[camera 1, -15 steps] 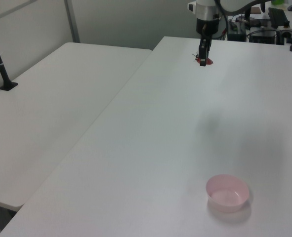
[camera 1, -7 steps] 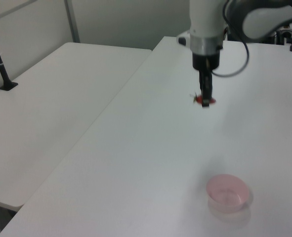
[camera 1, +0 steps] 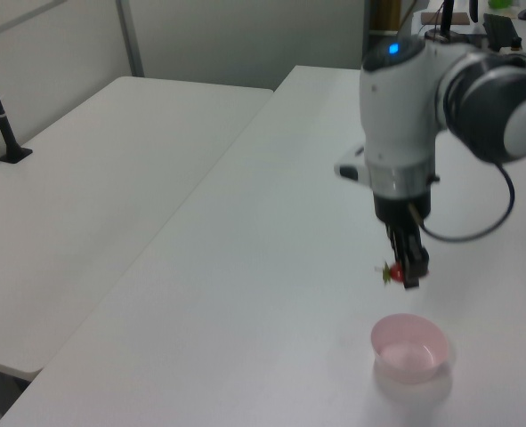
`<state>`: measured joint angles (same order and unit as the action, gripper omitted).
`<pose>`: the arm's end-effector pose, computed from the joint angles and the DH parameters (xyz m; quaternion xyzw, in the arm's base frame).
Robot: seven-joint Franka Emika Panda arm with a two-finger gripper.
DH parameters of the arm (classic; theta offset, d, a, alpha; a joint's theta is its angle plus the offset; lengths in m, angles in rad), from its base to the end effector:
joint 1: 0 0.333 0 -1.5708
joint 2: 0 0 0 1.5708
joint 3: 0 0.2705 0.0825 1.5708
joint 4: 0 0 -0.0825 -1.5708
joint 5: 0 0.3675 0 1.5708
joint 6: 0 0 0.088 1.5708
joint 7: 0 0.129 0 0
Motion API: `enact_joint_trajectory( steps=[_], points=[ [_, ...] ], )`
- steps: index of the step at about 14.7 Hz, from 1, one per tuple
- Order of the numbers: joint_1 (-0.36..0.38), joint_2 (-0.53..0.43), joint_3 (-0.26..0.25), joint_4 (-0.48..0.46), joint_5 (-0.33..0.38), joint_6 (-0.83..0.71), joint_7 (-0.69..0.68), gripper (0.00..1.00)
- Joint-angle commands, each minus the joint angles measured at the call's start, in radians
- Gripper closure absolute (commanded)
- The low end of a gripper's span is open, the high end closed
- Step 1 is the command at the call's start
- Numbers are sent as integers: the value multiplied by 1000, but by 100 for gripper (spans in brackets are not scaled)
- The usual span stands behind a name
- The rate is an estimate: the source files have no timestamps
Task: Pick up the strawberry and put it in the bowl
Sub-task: 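Lift the strawberry and carry it over the pink bowl, then lower the strawberry into the pink bowl and open the gripper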
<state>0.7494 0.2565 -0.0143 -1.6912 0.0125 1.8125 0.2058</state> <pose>0.4367 0.3972 0.3755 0.9634 0.2592 -0.0621 0.0269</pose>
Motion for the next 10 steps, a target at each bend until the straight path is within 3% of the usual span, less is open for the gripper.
enact_joint_trajectory(
  steps=[1,2,5,6,7,10],
  points=[
    [28,82,-1,-10,12,92,56,53],
    [41,107,-1,-10,7,109,61,53],
    [61,145,-1,-10,4,151,87,38],
    [68,147,-1,-11,4,151,89,23],
    [70,147,-1,-10,6,151,96,0],
    [50,100,1,-1,6,130,131,0]
  ],
)
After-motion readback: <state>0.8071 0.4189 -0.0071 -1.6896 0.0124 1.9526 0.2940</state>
